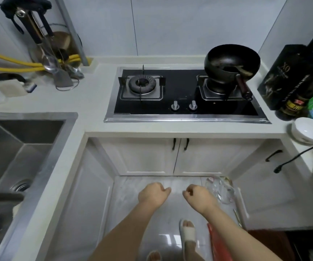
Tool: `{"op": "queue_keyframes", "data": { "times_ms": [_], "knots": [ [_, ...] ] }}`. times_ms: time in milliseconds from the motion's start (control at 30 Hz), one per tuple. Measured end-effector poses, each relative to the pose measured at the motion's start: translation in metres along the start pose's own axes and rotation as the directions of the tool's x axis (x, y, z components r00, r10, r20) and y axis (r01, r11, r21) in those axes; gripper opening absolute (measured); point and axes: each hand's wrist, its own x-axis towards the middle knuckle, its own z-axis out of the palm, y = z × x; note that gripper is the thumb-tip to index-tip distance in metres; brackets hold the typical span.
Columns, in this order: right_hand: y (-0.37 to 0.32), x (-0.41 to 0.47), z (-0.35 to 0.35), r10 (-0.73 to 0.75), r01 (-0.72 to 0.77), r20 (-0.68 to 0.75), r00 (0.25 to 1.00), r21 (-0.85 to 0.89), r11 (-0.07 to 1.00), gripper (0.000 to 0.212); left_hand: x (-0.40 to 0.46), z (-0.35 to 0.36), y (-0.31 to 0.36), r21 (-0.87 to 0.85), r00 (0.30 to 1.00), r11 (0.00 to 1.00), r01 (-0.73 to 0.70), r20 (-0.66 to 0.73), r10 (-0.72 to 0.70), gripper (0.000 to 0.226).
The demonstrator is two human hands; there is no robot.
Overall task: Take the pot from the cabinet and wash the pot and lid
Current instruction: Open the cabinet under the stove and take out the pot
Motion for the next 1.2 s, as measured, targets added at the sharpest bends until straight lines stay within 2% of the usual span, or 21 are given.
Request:
{"op": "queue_keyframes", "data": {
  "times_ms": [333, 600, 933, 1100, 1200],
  "knots": [
    [0.013, 0.099, -0.047, -0.103, 0.104, 0.032, 0.994, -0.043, 0.994, 0.035, 0.072, -0.022, 0.047, -0.212, 0.998, 0.976, 0.041, -0.046, -0.052, 0.037],
    [0.007, 0.171, -0.045, -0.208, 0.199, 0.053, 0.977, 0.137, 0.970, 0.050, 0.143, -0.015, 0.089, -0.431, 0.996, 0.902, 0.037, -0.057, -0.068, 0.046],
    [0.001, 0.236, -0.010, -0.156, 0.132, 0.041, 0.987, 0.354, 0.926, 0.058, 0.231, 0.009, 0.080, -0.437, 0.999, 0.899, 0.039, -0.010, -0.048, 0.048],
    [-0.001, 0.264, 0.007, -0.132, 0.118, 0.008, 0.991, 0.408, 0.905, 0.052, 0.271, 0.020, 0.074, -0.461, 1.000, 0.887, -0.022, 0.004, 0.027, 0.040],
    [0.000, 0.271, 0.014, -0.138, 0.124, 0.003, 0.990, 0.423, 0.898, 0.050, 0.285, 0.024, 0.074, -0.453, 0.994, 0.888, -0.085, 0.019, 0.105, 0.054]
  ]
}}
